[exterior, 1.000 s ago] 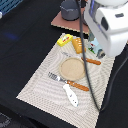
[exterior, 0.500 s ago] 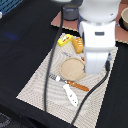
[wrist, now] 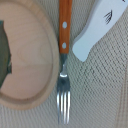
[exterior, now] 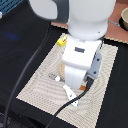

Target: Interact with the objects in diverse but meaningful ways.

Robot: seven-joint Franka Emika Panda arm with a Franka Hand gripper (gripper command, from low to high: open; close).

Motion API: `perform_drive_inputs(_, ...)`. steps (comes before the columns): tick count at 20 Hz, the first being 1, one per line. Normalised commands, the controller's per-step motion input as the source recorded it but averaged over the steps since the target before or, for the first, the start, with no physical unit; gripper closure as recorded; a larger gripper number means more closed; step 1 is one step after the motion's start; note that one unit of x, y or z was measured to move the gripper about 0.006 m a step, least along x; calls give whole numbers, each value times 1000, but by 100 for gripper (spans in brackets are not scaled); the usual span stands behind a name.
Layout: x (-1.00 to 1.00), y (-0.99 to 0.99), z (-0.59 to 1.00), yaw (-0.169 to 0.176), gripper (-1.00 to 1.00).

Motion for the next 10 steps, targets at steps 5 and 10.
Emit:
perform_drive_inputs(5,39,-80,-58,-97,-100)
perform_drive_inputs(10,66,-281,-63,-99,-100)
